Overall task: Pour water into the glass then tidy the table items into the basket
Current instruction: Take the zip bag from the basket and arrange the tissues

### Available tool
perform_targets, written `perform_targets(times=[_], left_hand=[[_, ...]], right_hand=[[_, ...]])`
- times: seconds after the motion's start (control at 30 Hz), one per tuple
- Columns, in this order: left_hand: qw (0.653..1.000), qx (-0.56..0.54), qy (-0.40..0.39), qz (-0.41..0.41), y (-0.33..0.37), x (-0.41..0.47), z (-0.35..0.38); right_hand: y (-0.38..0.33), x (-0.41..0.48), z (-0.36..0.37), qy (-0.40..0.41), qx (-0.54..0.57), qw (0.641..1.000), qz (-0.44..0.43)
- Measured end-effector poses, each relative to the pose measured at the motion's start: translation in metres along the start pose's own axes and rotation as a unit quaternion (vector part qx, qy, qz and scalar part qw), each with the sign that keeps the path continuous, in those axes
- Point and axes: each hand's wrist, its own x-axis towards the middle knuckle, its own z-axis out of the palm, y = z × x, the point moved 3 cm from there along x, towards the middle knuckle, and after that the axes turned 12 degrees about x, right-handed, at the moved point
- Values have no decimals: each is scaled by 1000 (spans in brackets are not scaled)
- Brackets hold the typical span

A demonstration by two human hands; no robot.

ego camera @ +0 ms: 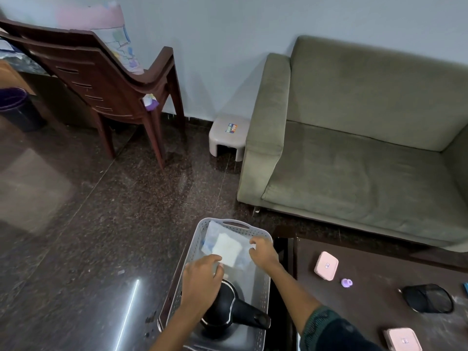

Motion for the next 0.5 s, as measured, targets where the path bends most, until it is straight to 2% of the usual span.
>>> perform_targets(times=[0.17, 0.27, 0.33, 0.5], left_hand=[[999, -13, -21, -21, -10, 9, 2], [999, -17, -31, -40, -10, 12, -1], [997, -43, -36, -58, -10, 13, -7], [990, -103, -55, -78, -5, 24, -16]], right_hand=[[10, 38, 18, 47, -130, 990, -27], [20, 43, 27, 36, -165, 986, -1], [19, 34, 24, 41, -132, 990, -5], [2, 4, 2, 38, 42, 998, -25]])
